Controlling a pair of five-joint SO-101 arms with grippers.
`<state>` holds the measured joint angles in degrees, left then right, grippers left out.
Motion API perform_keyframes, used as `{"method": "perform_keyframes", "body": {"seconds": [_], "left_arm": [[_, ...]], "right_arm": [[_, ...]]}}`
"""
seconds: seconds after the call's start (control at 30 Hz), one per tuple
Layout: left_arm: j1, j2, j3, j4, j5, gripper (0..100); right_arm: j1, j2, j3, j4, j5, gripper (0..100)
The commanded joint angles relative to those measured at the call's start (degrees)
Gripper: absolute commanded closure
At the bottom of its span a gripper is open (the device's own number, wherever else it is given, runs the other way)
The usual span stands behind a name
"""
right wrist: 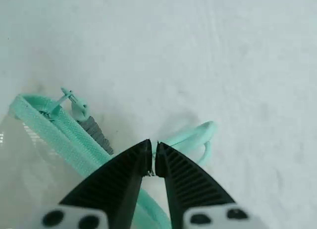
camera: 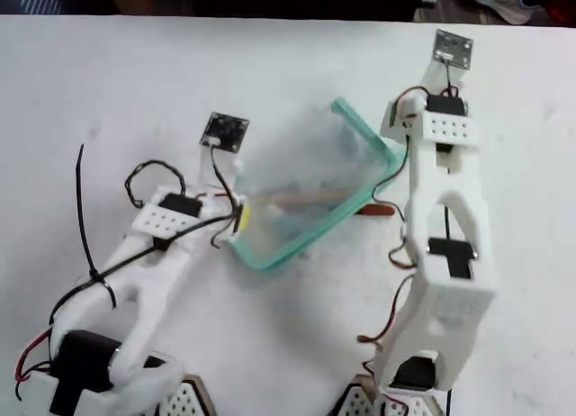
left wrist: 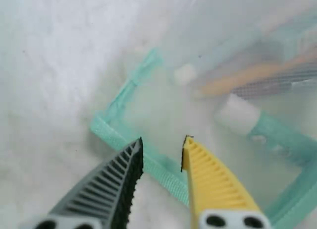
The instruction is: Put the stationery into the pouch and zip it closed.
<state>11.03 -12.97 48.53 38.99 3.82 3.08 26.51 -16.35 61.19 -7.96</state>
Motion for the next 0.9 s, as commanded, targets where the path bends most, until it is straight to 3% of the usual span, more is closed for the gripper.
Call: {"method": "perform_keyframes", "body": {"seconds": [0.0, 0.13, 0.3, 0.53, 0.87], "left_arm": [[-0.31, 0.48, -2.55, 0.00, -0.70, 85], [-0.31, 0.48, -2.55, 0.00, -0.70, 85], [-0.31, 0.48, -2.64, 0.00, -0.70, 85], [-0.31, -0.13, -2.64, 1.93, -0.97, 83], [-2.07, -8.13, 0.62, 2.37, -1.05, 79]], "right_arm": [[-1.80, 4.97, -10.55, 4.62, -0.35, 97.8], [-4.09, 11.12, -18.64, 12.79, -0.09, 97.8], [-6.99, 15.34, -27.78, 22.46, 5.45, 98.1], [-10.86, 15.96, -33.05, 35.03, 9.23, 98.1], [-11.82, 12.18, -26.29, 37.32, 18.64, 98.1]]}}
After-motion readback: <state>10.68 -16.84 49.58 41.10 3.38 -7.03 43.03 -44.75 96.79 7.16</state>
